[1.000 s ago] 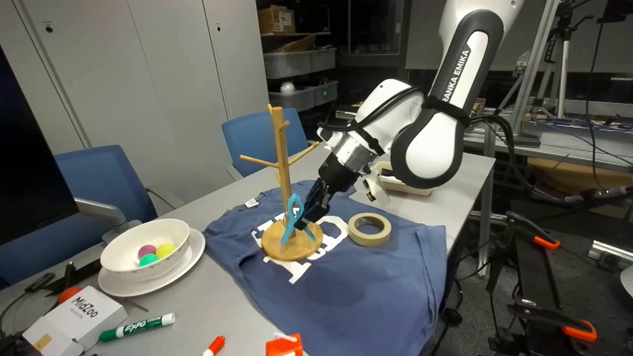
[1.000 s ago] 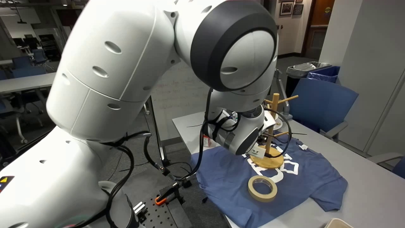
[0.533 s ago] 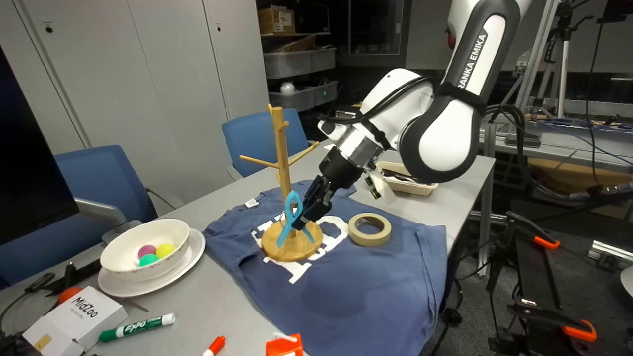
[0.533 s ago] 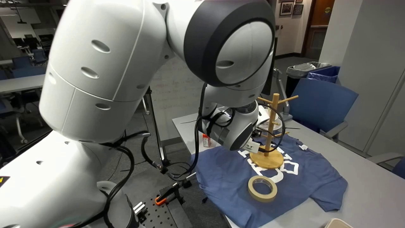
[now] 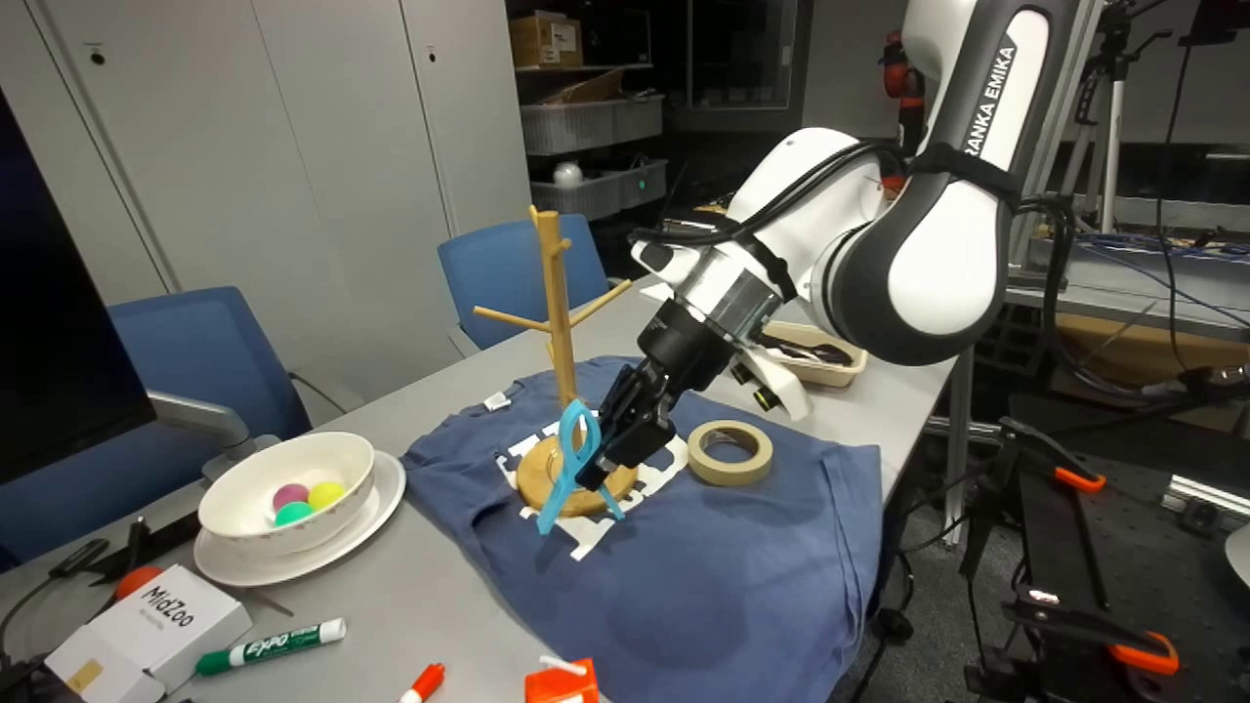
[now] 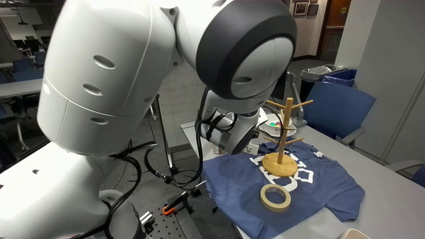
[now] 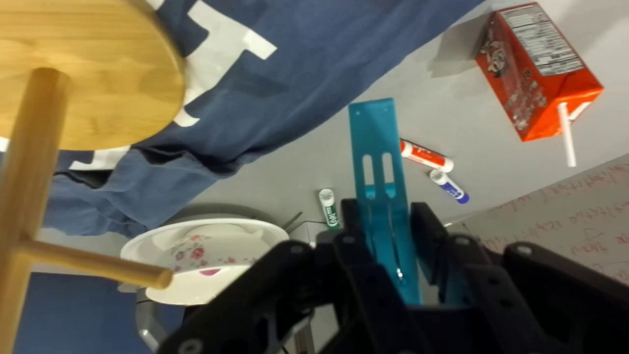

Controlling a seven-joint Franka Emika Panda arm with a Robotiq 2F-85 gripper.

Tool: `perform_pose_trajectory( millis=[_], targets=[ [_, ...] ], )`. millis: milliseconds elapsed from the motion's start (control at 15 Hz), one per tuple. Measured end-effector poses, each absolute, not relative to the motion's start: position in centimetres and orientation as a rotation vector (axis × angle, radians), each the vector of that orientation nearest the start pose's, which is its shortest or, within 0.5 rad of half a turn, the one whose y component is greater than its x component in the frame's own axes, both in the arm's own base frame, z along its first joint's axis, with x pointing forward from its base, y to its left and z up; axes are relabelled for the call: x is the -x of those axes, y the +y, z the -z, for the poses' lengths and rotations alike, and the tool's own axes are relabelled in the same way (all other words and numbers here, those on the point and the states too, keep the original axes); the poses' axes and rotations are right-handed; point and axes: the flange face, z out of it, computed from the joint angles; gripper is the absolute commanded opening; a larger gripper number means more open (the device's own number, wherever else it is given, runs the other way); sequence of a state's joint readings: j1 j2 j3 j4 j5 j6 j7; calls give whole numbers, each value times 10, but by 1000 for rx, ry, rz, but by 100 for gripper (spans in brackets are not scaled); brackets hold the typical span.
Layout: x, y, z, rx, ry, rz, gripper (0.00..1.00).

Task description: Take the peg from the wooden holder and put it on the table

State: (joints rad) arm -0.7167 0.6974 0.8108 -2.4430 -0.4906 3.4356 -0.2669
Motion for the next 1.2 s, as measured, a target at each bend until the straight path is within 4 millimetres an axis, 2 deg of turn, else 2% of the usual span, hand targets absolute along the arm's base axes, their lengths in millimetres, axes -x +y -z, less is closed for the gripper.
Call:
perform_pose_trajectory(
  millis=[200,333,733,1200],
  targets=[
    [-483,125,-183,2459,-802,802,8],
    [-479,122,-176,2471,-799,732,8],
    [-473,103,-162,2534,-778,536,8],
    [-471,77,-151,2576,-648,322,8]
  ],
)
